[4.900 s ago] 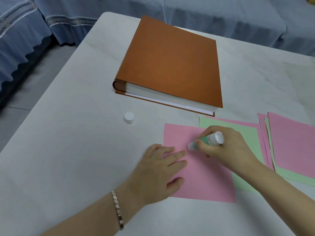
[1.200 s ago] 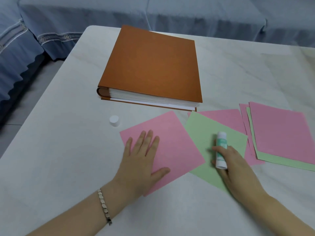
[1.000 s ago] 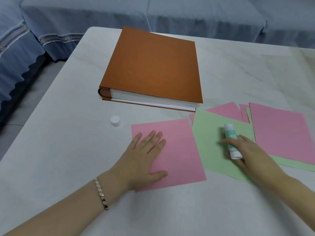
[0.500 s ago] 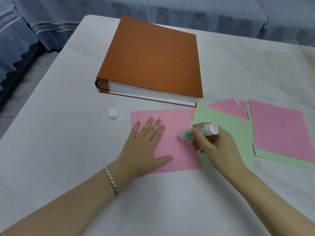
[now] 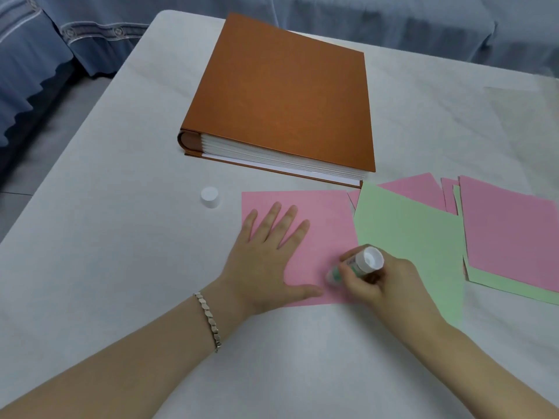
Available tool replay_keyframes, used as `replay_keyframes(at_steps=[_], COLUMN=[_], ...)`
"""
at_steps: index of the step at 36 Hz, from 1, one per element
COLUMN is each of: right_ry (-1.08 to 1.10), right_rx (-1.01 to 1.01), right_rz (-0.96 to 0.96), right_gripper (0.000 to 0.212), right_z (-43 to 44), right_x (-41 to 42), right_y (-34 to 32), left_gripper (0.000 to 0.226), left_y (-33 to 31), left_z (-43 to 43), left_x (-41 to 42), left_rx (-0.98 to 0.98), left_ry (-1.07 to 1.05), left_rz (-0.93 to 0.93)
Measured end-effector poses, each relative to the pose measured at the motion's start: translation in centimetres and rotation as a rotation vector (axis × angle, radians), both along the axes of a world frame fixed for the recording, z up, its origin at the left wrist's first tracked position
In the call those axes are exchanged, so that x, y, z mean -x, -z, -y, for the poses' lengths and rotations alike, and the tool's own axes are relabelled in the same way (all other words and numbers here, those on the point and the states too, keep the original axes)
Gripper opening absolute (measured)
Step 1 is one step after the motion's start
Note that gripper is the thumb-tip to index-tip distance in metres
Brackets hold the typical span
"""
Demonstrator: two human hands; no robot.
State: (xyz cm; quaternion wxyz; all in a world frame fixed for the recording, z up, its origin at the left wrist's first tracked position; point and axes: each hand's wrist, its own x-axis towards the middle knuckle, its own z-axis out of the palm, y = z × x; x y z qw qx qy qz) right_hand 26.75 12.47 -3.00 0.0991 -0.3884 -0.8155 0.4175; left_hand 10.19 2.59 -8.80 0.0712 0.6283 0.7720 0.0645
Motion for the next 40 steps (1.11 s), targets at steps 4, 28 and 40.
replay_keyframes(at_steps=[4,28,40], right_ry=[-0.04,-0.056,-0.017], right_rx=[0.015,0.014,-0.011], right_rz=[0.0,-0.007,-0.127], right_gripper=[0.014,0.008,0.02], right_z=[0.2,-1.1,-3.2], right_x=[-0.7,-1.5,1.8], right_y=[-0.1,-0.2,-1.5], left_gripper=[0.1,0.103,0.099], left_y=[0.1,0.2,0.2], left_z=[-0.1,-0.1,-0.1], left_x=[0.0,-0.1,-0.1], left_rx=[-0.007,0.009,0.0], left_ry=[0.017,0.002,-0.015], left_rz=[-0.001,-0.023,-0.036])
